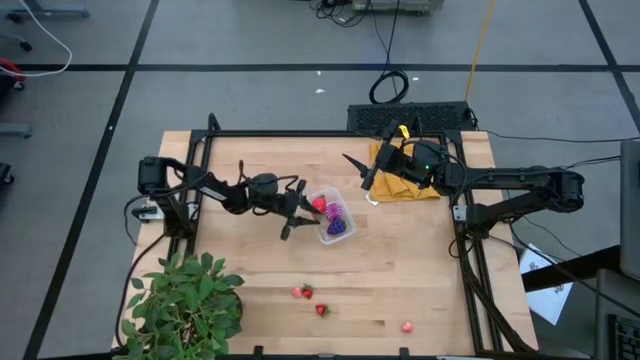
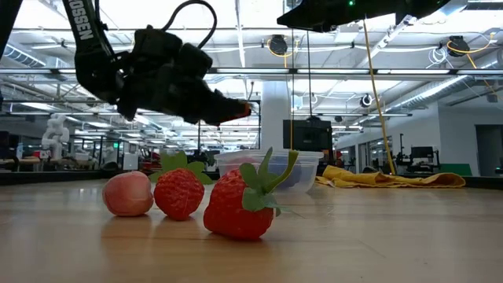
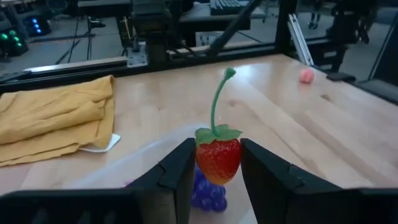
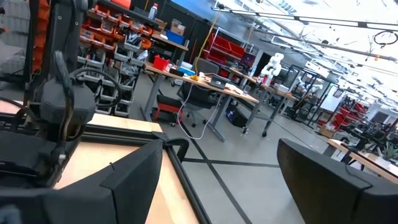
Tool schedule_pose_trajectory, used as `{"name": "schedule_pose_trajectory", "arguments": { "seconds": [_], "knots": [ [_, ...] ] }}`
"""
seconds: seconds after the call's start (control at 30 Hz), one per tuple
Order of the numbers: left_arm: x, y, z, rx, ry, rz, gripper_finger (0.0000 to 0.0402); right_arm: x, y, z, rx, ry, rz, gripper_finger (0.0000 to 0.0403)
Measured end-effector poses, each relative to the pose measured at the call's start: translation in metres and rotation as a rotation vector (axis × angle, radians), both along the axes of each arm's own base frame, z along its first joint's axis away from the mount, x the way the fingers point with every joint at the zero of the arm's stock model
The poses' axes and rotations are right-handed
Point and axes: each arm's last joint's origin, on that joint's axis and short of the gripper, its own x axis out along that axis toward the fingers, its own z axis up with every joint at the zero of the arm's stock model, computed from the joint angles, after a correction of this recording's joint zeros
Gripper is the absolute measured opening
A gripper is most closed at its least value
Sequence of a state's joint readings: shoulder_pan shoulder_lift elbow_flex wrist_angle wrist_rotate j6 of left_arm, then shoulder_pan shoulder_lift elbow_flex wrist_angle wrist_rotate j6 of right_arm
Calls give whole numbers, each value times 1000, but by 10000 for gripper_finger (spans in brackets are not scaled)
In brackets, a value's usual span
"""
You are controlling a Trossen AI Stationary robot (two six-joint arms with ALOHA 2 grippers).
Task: Pick and placing Produce into tupperware
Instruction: Put the top left red strawberry into the transparent container
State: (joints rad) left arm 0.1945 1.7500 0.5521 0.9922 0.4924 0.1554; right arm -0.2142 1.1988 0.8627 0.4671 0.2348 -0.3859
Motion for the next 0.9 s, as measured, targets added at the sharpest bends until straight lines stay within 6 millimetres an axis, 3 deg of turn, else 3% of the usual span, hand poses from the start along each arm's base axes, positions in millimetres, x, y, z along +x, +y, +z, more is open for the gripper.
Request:
{"name": "schedule_pose_trajectory", "arguments": {
  "seconds": [0.3, 0.9],
  "knots": [
    [19, -5, 5, 5, 109, 48, 129, 0, 0, 0, 0, 0, 0, 307],
    [18, 0, -1, -3, 204, 213, 129, 0, 0, -1, -24, 25, -1, 307]
  ]
}}
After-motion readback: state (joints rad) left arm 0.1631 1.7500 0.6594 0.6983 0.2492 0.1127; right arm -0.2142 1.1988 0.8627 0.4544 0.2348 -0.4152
